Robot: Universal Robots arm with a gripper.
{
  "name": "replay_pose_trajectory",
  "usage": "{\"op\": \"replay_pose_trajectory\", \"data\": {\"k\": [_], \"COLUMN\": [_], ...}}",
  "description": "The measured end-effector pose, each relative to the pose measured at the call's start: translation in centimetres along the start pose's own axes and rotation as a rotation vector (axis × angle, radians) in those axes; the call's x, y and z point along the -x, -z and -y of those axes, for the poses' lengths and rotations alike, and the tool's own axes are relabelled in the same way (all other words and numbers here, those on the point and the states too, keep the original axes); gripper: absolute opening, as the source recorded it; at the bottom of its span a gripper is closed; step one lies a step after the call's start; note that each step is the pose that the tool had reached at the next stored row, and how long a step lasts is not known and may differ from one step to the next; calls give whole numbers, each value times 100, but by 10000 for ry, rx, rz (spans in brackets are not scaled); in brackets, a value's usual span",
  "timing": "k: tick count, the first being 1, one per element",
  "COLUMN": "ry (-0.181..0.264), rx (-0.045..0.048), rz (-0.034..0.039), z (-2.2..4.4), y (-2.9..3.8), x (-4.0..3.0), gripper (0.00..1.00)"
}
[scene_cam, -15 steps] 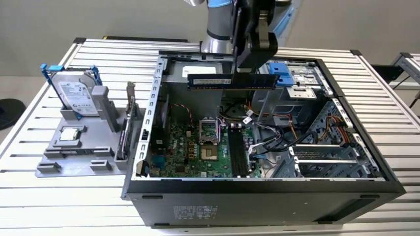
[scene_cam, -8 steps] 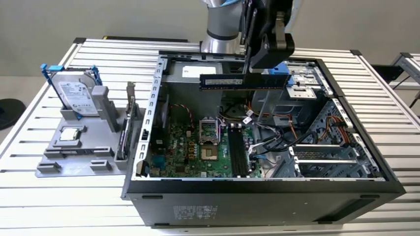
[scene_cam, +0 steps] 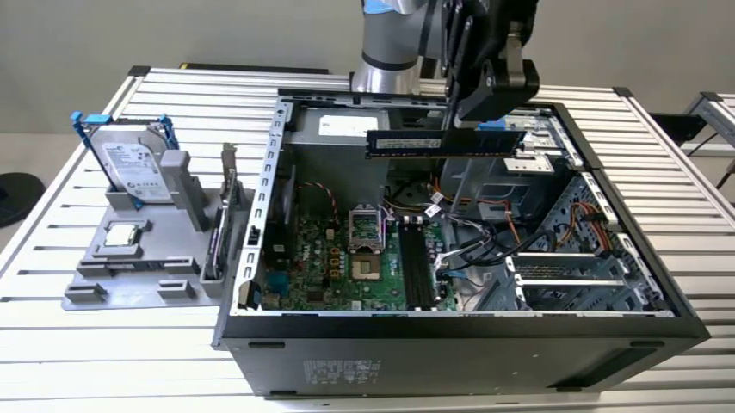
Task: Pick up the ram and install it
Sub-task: 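Pick up the ram and move it above insertion slot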
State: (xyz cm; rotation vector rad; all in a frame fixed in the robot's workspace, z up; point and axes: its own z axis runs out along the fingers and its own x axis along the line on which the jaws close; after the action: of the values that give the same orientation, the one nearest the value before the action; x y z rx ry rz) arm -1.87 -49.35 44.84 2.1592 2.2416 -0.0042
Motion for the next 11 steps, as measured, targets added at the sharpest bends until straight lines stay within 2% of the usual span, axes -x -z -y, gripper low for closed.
{"op": "replay_pose_trajectory", "data": {"k": [11], "ry": [-16], "rx": [0], "rz": [0], "z": [-204], "y": [-4], "x": [7], "gripper": [0]}}
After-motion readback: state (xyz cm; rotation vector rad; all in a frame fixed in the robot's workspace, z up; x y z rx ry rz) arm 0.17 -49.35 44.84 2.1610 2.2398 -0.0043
